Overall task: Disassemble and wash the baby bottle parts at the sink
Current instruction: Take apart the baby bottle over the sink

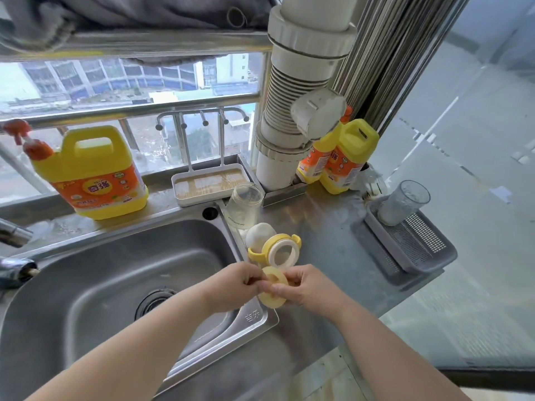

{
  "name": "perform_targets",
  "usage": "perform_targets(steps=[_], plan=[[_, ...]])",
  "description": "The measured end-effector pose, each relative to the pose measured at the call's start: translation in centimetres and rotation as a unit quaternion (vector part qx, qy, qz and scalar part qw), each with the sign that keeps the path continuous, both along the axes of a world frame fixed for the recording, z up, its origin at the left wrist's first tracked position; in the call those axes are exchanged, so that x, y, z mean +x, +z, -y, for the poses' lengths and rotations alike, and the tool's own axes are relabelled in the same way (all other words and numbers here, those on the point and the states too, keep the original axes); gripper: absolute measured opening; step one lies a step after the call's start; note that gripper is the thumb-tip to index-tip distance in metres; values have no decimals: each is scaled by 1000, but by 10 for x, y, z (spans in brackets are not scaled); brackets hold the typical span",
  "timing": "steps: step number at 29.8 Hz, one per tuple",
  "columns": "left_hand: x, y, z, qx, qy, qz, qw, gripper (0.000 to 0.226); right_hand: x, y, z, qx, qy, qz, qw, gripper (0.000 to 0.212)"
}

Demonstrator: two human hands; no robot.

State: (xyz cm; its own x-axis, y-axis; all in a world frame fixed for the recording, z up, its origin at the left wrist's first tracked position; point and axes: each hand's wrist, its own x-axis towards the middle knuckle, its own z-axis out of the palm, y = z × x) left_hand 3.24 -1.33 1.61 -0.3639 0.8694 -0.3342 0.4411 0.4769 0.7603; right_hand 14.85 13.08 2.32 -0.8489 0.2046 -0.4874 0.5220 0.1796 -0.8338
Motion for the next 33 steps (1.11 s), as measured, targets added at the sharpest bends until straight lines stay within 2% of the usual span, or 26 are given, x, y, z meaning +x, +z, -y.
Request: perform_targets(steps=[2, 4, 6, 10, 13, 14, 16, 18, 20, 22, 25, 29, 33], plan=[[9, -14, -8, -31, 27, -49, 998, 25, 3, -14, -4, 70, -35, 26, 997, 22], [16, -23, -10, -46, 54, -57, 996, 23, 10, -22, -11, 161, -76, 57, 982, 25], [18, -34, -10, -54, 63, -68, 994, 23, 20, -26, -20, 199, -109, 85, 970, 35], [20, -44, -16, -54, 131, -74, 987, 23, 35, -42, -31, 135, -122, 127, 975, 50], [22, -47, -27, -26, 180, -68, 981, 12, 34, -55, -28, 21, -191, 110, 975, 44], [22, -50, -31, -20, 186, -68, 980, 8, 33, -59, -26, 12, -202, 102, 974, 38], [24, -56, -38, -12, 199, -61, 978, 9, 32, -64, -22, 79, -182, 100, 975, 30], [26, -63, -45, 2, 203, -52, 978, 14, 30, -62, -16, 164, -159, 88, 970, 33], [28, -68, -50, 19, 208, -51, 977, 21, 24, -60, -8, 203, -142, 62, 967, 38], [26, -72, -50, 33, 225, -52, 972, 19, 17, -59, -1, 225, -114, 51, 966, 39], [20, -74, -41, 39, 254, -48, 965, 8, 5, -61, 2, 249, -52, 50, 966, 23], [12, -71, -22, 19, 265, -52, 963, 23, -5, -63, 3, 251, -6, 57, 966, 19], [2, -67, 0, 27, 292, -43, 955, 23, -8, -60, -1, 249, 12, 78, 965, 21]])
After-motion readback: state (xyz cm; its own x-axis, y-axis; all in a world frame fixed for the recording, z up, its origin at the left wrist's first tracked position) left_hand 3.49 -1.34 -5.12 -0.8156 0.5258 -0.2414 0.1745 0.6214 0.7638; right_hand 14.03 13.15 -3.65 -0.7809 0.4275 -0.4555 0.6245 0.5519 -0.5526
